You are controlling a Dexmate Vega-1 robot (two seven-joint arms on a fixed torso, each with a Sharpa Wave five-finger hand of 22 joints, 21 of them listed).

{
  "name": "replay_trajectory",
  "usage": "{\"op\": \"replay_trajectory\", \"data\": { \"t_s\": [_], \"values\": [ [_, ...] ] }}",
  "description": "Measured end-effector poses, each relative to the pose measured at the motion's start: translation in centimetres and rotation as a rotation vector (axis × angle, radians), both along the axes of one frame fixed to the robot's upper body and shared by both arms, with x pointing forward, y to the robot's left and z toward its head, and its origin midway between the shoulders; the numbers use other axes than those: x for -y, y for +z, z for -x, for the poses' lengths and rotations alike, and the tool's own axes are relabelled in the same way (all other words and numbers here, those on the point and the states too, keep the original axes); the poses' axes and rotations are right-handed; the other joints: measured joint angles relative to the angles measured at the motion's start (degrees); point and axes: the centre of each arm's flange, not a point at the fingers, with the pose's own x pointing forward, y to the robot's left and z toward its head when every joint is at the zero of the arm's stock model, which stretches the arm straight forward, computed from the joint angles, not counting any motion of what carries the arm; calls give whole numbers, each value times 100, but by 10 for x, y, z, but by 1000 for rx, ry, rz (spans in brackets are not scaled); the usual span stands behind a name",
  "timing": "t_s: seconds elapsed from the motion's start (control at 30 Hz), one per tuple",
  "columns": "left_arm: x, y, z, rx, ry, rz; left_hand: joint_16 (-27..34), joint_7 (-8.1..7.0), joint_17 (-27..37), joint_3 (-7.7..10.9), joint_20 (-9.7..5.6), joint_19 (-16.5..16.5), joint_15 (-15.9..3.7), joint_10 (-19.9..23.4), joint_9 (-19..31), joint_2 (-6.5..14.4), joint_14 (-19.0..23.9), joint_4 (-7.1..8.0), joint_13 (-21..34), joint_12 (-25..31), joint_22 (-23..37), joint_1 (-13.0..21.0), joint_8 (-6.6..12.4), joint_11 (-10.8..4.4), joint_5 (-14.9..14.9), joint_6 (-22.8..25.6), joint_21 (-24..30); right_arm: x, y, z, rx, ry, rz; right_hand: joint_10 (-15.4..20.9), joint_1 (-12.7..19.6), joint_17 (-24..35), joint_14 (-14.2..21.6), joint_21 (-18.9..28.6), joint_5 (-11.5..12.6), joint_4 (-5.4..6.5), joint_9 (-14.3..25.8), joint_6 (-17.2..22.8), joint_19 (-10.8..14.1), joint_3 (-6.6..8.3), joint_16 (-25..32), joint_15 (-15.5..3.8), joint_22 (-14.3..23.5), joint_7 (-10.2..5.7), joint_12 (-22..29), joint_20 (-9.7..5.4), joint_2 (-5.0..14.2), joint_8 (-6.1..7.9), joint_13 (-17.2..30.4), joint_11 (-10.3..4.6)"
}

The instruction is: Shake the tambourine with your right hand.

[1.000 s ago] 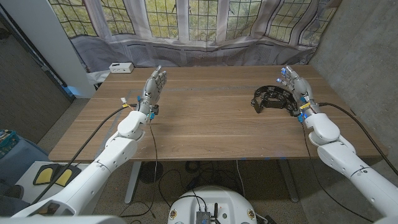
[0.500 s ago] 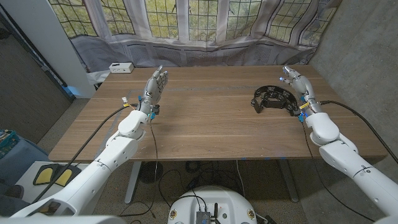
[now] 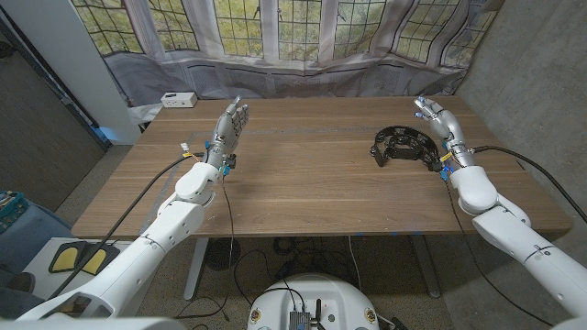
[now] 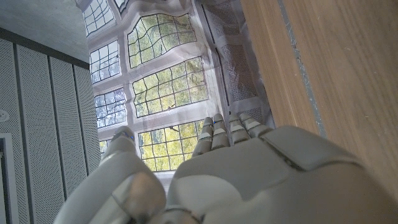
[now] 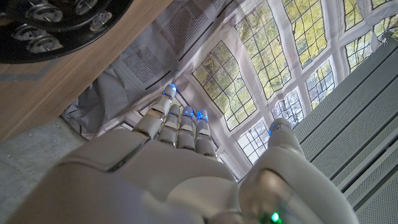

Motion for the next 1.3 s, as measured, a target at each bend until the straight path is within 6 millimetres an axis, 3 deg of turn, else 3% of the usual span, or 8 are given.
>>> {"op": "replay_trajectory", "data": {
  "t_s": [0.5, 0.73, 0.83, 1.0, 1.13, 1.3],
  "values": [
    [1, 1, 1, 11, -5, 3, -22, 0, 0, -25, 20, -20, 0, 0, -1, 0, 0, -23, 29, -1, 0, 0, 0, 0, 0, 0, 0, -2, 2, 4, 6, -88, 83, 42, 163, -16, 30, -58, 0, -61, 0, 39, -26, 62, 0, -31, 0, -39, 0, 22, 33, 0, 0, -41],
    [1, -1, 2, 14, -6, 5, -22, 0, 0, -9, 19, -20, 0, 0, -1, 0, 0, -39, 29, -1, 0, 0, 0, 0, 0, 0, 0, -4, 2, 4, 2, -114, 107, 82, 242, -16, -15, -178, 0, -61, 0, 185, -502, 61, -62, -73, 0, -230, 0, 41, -46, 0, 0, -82],
    [2, -1, 3, 15, -8, 5, -22, -32, 0, -9, 19, -19, -21, 12, -1, 0, 21, -39, 29, -1, 0, 0, 1, -12, 0, 31, 0, -4, 1, 3, -1, -134, 120, 113, 243, -16, -139, -215, 0, -61, 0, 265, -822, 61, -111, -76, 0, -310, -6, -6, -47, 0, 0, -113],
    [2, -1, 4, 16, -10, 5, -22, -32, 0, -9, 49, -49, -21, 12, -1, 0, 21, -39, 29, 0, 0, 0, 1, -11, 0, 31, 0, -5, 1, 4, -5, -158, 144, 15, 265, -15, -412, -217, 0, -22, 0, 285, -1218, 52, -222, -136, 0, -329, -95, -46, -70, 0, 0, -162],
    [3, -2, 5, 16, -11, 4, -22, -31, 0, -9, 49, -49, -21, 11, -1, 0, 21, -39, 29, -1, 0, 0, 1, -11, 0, 31, 0, -6, 1, 4, -9, -181, 170, -87, 327, -44, -455, -215, 0, -22, 0, 191, -1271, 56, -261, -144, 0, -423, -138, -63, -8, -49, 0, -162],
    [4, -2, 5, 17, -14, 2, -22, -31, 0, -9, 49, -49, -21, 11, -1, 0, 21, -38, 29, 0, 0, 0, 1, -11, 0, 31, 0, -6, 2, 3, -17, -211, 215, -153, 451, -44, -455, -145, 0, -64, 0, 64, -1271, 141, -261, -143, 0, -423, -146, -63, -13, -111, 0, -190]
  ]
}}
